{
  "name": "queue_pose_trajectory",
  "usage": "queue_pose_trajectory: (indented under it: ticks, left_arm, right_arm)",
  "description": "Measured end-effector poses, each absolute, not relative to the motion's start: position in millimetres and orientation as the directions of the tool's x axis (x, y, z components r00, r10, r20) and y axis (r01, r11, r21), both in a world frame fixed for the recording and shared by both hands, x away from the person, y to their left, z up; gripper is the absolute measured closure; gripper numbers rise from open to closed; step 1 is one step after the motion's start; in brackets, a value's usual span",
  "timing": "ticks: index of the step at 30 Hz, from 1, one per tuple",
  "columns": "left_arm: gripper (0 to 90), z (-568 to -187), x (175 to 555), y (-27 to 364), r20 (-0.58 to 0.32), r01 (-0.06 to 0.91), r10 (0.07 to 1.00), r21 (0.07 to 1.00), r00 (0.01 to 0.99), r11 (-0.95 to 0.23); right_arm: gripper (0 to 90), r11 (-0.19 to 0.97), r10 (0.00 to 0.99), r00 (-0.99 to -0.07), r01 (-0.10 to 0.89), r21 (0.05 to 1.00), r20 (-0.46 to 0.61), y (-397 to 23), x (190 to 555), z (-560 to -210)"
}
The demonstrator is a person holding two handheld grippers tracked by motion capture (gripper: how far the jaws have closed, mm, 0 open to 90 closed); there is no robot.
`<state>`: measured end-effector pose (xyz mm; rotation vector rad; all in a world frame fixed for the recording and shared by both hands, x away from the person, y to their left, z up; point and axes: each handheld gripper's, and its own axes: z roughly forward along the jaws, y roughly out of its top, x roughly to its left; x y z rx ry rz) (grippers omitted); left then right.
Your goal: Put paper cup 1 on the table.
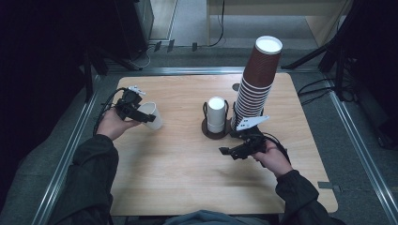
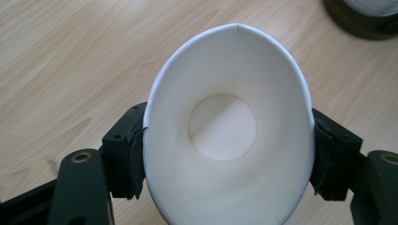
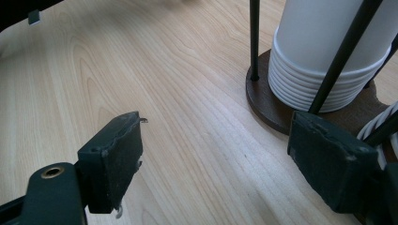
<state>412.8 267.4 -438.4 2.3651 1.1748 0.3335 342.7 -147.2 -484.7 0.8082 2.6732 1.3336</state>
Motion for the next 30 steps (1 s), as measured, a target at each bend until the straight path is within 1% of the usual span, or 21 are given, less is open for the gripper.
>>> queue_pose_trajectory:
  ticks: [1, 7, 11, 13, 21, 30]
  left_arm:
    - [27.0, -438.3, 413.9, 267.2, 0.003, 0.683, 0.799, 0.516, 0.601, -0.517]
    - [26.9, -444.7, 426.5, 260.8, 0.036, 0.707, 0.802, 0.451, 0.596, -0.545]
    - [26.0, -448.7, 431.3, 257.6, 0.033, 0.716, 0.805, 0.437, 0.593, -0.545]
    - [25.7, -449.7, 432.7, 254.7, 0.051, 0.711, 0.797, 0.422, 0.601, -0.563]
    - [24.5, -456.7, 438.2, 251.8, 0.058, 0.724, 0.808, 0.409, 0.587, -0.555]
    - [21.7, -459.9, 438.7, 247.3, 0.053, 0.716, 0.793, 0.398, 0.607, -0.574]
  right_arm:
    - [18.6, 0.493, 0.471, -0.863, 0.431, 0.756, 0.184, -147.1, 342.7, -484.8]
    - [18.6, 0.495, 0.472, -0.863, 0.430, 0.755, 0.183, -147.2, 342.8, -485.2]
    - [18.6, 0.493, 0.474, -0.861, 0.432, 0.755, 0.184, -148.0, 342.8, -484.9]
    - [18.7, 0.494, 0.474, -0.862, 0.432, 0.755, 0.183, -148.3, 342.9, -484.9]
    - [18.7, 0.494, 0.473, -0.862, 0.432, 0.755, 0.183, -148.4, 343.1, -485.1]
    - [18.7, 0.491, 0.473, -0.861, 0.431, 0.757, 0.184, -149.2, 343.3, -484.9]
